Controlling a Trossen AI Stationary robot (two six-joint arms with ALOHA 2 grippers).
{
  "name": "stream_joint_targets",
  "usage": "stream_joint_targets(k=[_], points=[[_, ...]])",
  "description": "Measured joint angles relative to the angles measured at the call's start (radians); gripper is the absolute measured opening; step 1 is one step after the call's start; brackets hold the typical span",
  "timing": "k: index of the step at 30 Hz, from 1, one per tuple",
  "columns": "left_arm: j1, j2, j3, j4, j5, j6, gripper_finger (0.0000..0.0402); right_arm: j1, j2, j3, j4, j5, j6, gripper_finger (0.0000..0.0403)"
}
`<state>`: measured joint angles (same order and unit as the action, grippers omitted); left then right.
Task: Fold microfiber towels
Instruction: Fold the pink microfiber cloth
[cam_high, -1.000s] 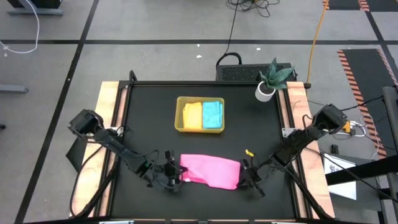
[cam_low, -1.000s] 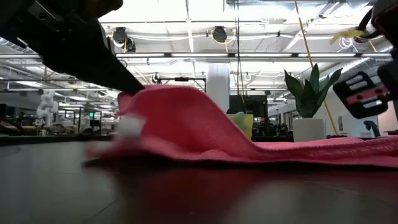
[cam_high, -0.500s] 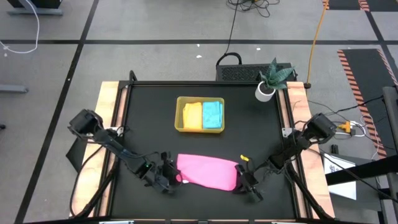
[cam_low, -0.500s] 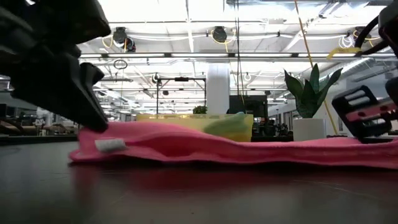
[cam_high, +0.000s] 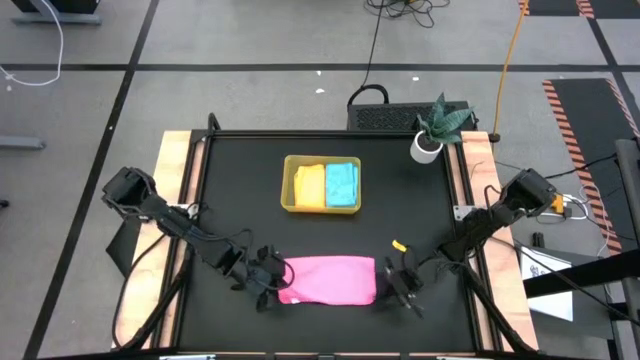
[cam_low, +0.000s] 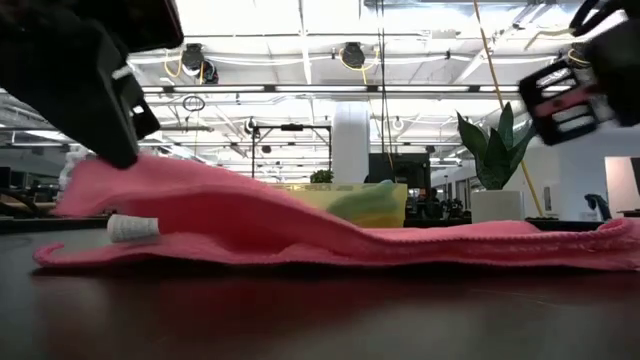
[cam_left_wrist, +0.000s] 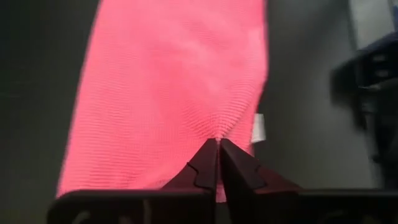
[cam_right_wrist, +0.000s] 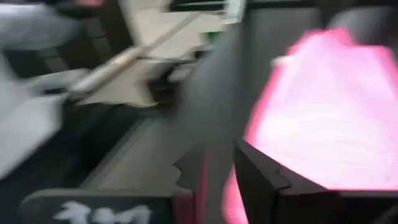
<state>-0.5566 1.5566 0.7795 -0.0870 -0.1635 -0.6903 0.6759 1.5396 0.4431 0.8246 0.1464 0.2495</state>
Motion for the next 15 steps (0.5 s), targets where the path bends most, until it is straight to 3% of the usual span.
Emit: stream_joint_targets(k=[5,11,15], points=[[0.031,0.0,0.0,-0.055,-0.001,-0.026,0.0031,-0.065,0.001,0.0,-0.134,0.167,0.037,0.0101],[0.026,0.0,0.0,0.003,0.046,-0.039,0.0037,-0.158,0.002,0.0,-0.265,0.167,0.09,0.0104],[0.026,0.0,0.0,0.023,0.076,-0.081,0.0075,-0.183,0.002,0.0,-0.31,0.167,0.094,0.0095]])
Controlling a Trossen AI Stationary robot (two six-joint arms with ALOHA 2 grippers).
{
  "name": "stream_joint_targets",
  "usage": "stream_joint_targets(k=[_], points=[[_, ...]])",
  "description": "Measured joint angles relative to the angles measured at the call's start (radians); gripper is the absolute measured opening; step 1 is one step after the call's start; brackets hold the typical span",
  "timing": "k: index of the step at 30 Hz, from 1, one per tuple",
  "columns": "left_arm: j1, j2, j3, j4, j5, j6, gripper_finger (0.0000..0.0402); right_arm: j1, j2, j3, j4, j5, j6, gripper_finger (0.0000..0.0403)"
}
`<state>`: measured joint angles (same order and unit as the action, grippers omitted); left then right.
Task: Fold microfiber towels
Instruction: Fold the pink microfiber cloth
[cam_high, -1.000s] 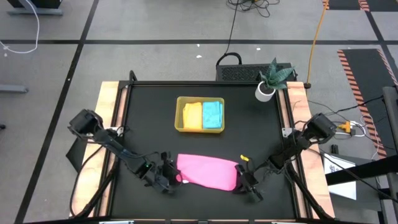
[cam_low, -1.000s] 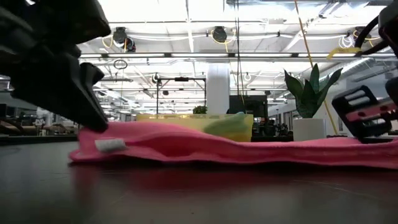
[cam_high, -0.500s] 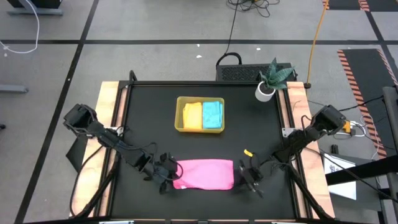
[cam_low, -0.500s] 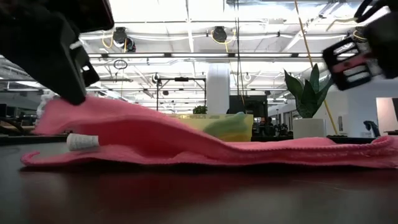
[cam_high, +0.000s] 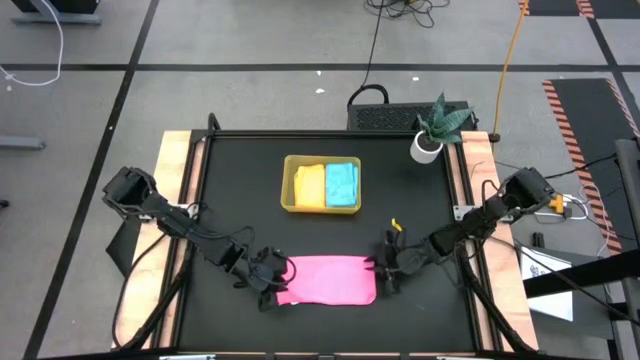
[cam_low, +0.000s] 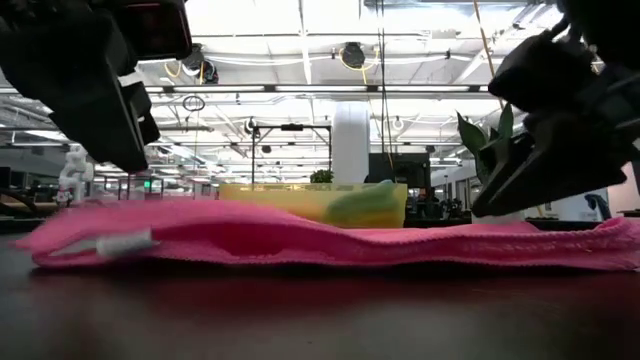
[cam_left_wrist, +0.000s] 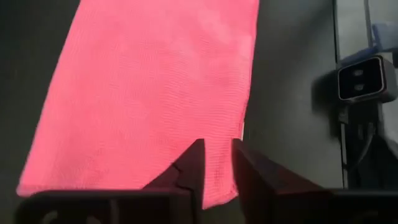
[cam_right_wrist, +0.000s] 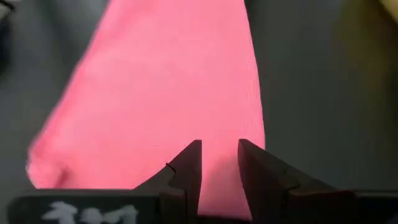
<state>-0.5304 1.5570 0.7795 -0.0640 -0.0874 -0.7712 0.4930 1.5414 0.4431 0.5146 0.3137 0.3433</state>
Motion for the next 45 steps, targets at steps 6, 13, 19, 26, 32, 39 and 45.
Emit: stream_joint_targets(k=[6,13,19,26,32,39,45], points=[[0.008,0.0,0.0,-0.035,0.047,-0.034,0.0175,-0.009,0.0,0.0,-0.091,0.025,0.045,0.0071],[0.022,0.009,0.0,-0.047,-0.118,0.025,0.0214,-0.009,0.0,0.0,-0.108,0.106,0.058,0.0039],[0.037,0.036,0.0,-0.07,-0.22,0.036,0.0181,-0.004,0.0,0.0,-0.056,0.096,0.036,0.0019],[0.037,0.142,-0.002,-0.081,-0.244,0.032,0.0135,-0.048,0.0,-0.024,-0.074,0.054,0.034,0.0003],[0.041,0.168,0.002,-0.072,-0.301,0.032,0.011,-0.039,-0.007,-0.042,-0.2,0.123,0.118,0.0001],[0.059,0.079,-0.002,-0.032,-0.321,0.027,0.0098,0.047,-0.126,-0.049,-0.325,0.151,0.194,0.0],[0.058,0.106,0.001,0.219,-0.279,0.136,0.0097,0.084,-0.226,-0.046,-0.284,0.177,0.171,0.0]])
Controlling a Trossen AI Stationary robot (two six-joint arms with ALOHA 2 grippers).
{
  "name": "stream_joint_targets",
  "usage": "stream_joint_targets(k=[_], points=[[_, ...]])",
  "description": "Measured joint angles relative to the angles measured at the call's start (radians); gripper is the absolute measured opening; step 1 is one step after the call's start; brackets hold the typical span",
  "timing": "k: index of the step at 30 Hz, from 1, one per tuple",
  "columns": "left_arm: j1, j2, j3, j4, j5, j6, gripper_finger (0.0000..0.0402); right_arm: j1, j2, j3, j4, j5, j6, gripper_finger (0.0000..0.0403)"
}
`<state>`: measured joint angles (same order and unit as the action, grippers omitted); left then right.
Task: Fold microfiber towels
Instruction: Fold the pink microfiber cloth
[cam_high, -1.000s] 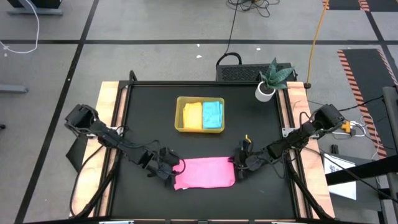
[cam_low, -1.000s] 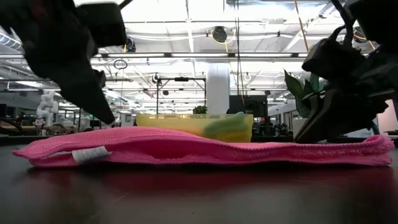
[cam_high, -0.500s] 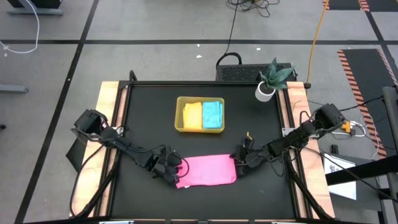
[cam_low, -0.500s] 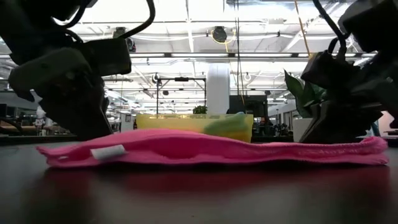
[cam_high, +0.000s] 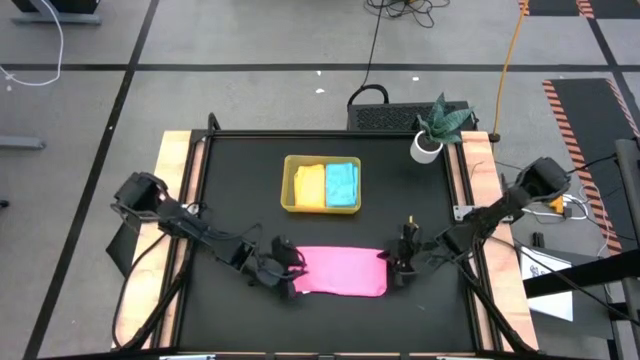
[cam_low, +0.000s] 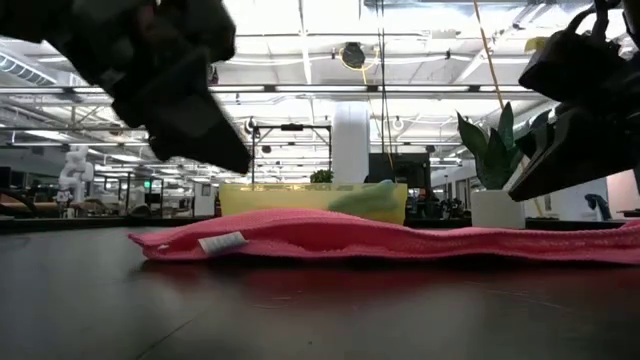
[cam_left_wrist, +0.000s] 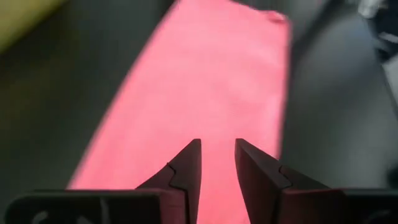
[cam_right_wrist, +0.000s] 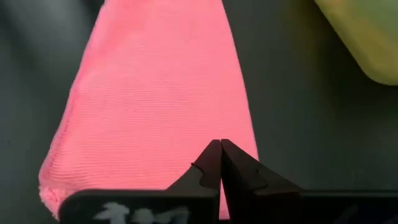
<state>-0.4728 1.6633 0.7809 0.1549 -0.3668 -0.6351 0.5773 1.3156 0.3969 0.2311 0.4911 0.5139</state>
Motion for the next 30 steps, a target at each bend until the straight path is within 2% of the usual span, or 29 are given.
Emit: stream_joint_targets(k=[5,10,13,18,23,27,30], points=[[0.0,0.102,0.0,0.153,0.097,0.059,0.0097,0.0,0.068,-0.004,0.096,-0.037,-0.043,0.0],[-0.01,0.199,0.002,0.169,0.259,-0.018,0.0097,-0.009,0.177,-0.017,0.117,-0.042,-0.043,0.0],[-0.029,0.211,0.003,0.171,0.286,-0.044,0.0097,-0.014,0.181,-0.02,0.081,-0.038,0.004,0.0],[-0.036,0.136,-0.004,0.121,0.282,0.0,0.0097,0.014,0.112,-0.024,0.02,-0.047,0.039,0.0],[-0.037,0.032,-0.002,0.102,0.179,0.025,0.0097,0.037,0.025,-0.024,0.064,-0.051,0.02,0.0],[-0.033,0.023,-0.002,0.093,0.098,0.038,0.0097,0.022,0.034,-0.024,0.107,-0.051,-0.029,0.0],[-0.017,0.043,-0.002,0.023,0.065,0.019,0.0097,0.001,0.065,-0.033,0.094,-0.052,-0.035,0.0]])
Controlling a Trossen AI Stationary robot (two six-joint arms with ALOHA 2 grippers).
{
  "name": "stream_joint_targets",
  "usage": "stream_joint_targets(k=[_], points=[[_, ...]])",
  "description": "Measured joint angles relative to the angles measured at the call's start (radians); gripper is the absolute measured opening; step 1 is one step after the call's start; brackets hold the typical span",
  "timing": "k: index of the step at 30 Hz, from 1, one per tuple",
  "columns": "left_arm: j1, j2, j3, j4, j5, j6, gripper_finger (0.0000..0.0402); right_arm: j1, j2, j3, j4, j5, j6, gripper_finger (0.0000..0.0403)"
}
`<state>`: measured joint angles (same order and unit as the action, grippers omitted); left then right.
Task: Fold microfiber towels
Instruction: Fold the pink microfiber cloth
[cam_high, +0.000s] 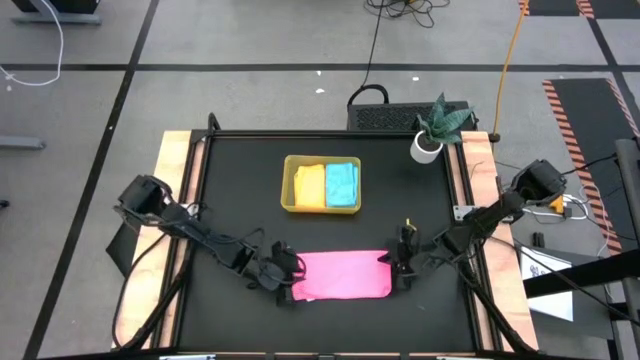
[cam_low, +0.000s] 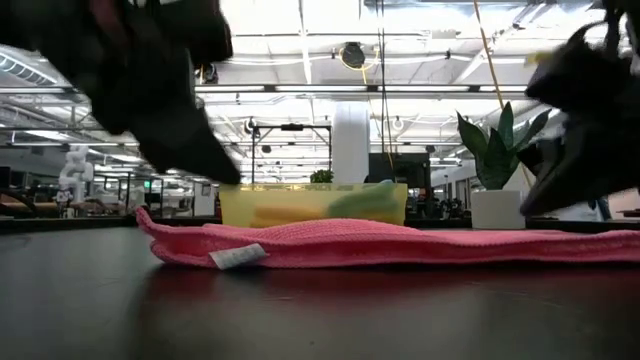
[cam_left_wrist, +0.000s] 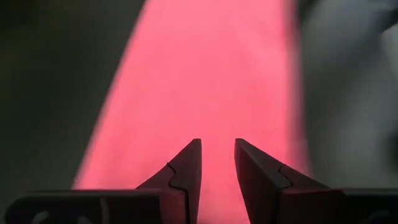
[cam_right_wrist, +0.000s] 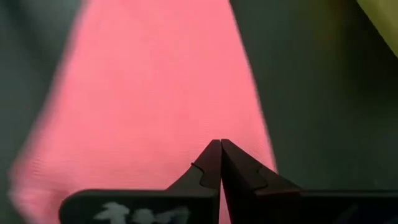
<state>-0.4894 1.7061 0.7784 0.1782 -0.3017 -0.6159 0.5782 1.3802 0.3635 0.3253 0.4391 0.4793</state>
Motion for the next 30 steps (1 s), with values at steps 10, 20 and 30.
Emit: stream_joint_targets(k=[10,20,30], points=[[0.113,0.138,0.003,-0.022,-0.214,0.004,0.0097,0.095,0.046,-0.02,-0.027,0.005,0.116,0.0],[0.199,-0.011,0.004,0.015,-0.253,0.091,0.0097,0.229,0.04,-0.004,0.243,-0.049,-0.02,0.0],[0.104,0.069,0.006,0.105,-0.076,0.067,0.0097,0.161,0.127,-0.015,0.17,-0.028,0.033,0.0]])
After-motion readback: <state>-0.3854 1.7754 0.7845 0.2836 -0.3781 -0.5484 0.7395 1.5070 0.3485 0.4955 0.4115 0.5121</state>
